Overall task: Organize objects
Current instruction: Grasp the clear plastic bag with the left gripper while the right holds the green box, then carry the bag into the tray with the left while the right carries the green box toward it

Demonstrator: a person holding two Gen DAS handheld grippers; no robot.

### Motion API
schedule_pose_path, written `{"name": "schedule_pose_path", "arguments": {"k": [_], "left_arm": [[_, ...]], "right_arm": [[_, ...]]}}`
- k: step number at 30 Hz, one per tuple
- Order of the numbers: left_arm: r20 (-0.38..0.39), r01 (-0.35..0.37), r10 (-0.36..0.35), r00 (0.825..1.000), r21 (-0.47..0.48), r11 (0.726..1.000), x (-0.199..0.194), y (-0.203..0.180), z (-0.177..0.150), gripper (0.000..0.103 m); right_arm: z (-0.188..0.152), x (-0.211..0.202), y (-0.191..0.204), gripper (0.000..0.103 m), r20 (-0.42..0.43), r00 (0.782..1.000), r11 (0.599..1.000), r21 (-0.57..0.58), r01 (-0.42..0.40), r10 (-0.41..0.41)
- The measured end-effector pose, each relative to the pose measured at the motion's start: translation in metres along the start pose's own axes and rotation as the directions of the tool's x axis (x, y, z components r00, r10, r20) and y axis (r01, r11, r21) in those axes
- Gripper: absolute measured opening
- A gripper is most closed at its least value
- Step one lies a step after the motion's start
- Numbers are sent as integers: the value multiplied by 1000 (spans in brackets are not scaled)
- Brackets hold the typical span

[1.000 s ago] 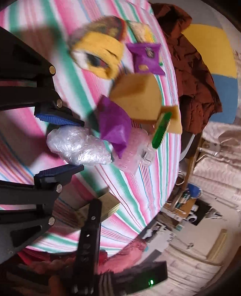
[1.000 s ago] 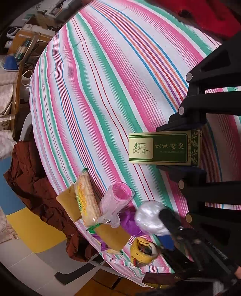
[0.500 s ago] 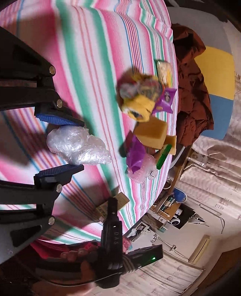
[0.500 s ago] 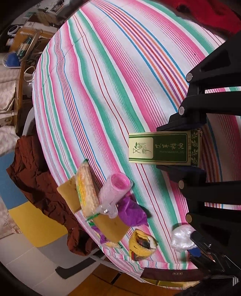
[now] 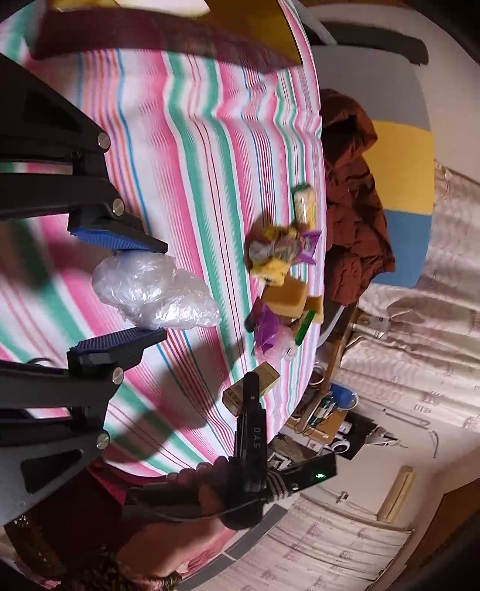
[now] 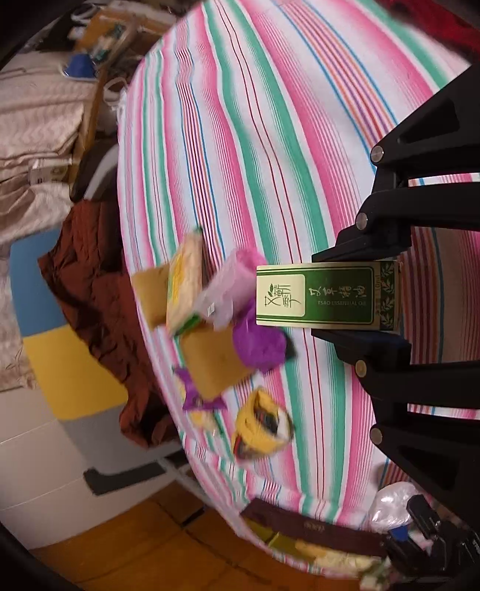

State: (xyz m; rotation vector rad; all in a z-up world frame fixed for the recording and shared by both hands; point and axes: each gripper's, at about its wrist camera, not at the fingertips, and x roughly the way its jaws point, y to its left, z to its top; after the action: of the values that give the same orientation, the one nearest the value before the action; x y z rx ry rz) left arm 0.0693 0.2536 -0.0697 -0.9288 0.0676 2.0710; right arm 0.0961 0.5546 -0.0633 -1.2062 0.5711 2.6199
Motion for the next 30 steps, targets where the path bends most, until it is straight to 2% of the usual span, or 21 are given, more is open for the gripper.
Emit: {"name": "schedule_pose_path", "arguments": {"k": [8, 13, 19, 22, 30], "left_arm": [[92, -29, 39, 995, -103, 994, -49, 35, -1, 39], [146, -75, 107, 983, -210, 975, -81, 72, 1, 39], [162, -157, 216, 963, -314, 936, -106, 117, 4, 39], [172, -178, 253, 952, -361, 915, -117, 137, 7, 39], [104, -241, 323, 941, -464, 852, -127, 196, 13, 40]], "right_arm": [[-5, 4, 27, 31, 13, 998, 995, -79, -64, 65], [-11, 11, 37, 31, 0, 996, 991, -103, -85, 85], [-14, 11, 48, 31, 13, 995, 983, -156, -94, 97], [-18, 8, 59, 31, 33, 996, 976, -208, -70, 79], [-24, -5, 94, 31, 69, 993, 953, -294, -68, 92]]}}
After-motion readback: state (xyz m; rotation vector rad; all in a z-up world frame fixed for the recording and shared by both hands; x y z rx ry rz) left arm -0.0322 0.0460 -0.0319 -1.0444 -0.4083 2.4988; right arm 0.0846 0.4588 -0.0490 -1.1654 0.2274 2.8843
